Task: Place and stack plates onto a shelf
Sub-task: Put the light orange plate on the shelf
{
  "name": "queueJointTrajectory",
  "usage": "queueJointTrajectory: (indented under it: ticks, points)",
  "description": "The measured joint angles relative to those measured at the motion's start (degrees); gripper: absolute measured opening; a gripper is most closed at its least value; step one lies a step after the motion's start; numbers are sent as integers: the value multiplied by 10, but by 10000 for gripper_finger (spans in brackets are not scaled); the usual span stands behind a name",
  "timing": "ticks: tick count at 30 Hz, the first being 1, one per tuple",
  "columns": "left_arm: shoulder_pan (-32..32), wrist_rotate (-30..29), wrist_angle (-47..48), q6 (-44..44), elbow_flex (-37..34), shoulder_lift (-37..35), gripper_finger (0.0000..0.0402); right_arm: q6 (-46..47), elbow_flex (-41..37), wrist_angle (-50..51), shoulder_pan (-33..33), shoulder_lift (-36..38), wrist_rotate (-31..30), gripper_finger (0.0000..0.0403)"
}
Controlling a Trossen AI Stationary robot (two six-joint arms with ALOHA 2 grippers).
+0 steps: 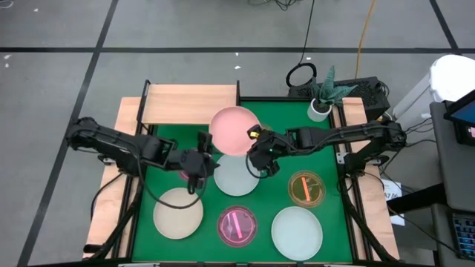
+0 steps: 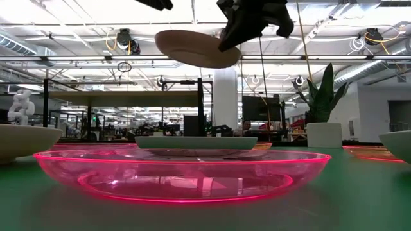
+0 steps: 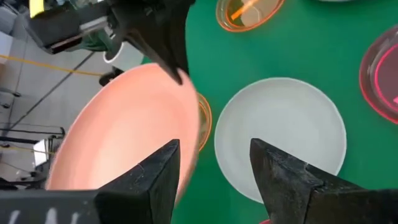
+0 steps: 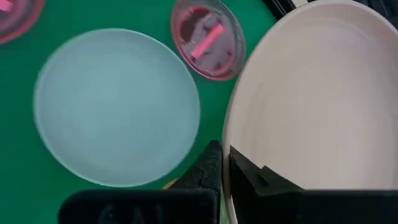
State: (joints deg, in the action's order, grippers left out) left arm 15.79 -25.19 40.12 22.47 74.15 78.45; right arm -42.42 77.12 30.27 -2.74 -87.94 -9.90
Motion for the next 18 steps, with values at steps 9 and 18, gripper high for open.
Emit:
queueJointTrajectory:
  ticks: [9,18]
  points:
    - [-12,1,43,18,0,12,198,-17,0,0,0,0,24,0]
    - [-35,-1,65,71,0,35,107,-35,0,0,-4,0,42,0]
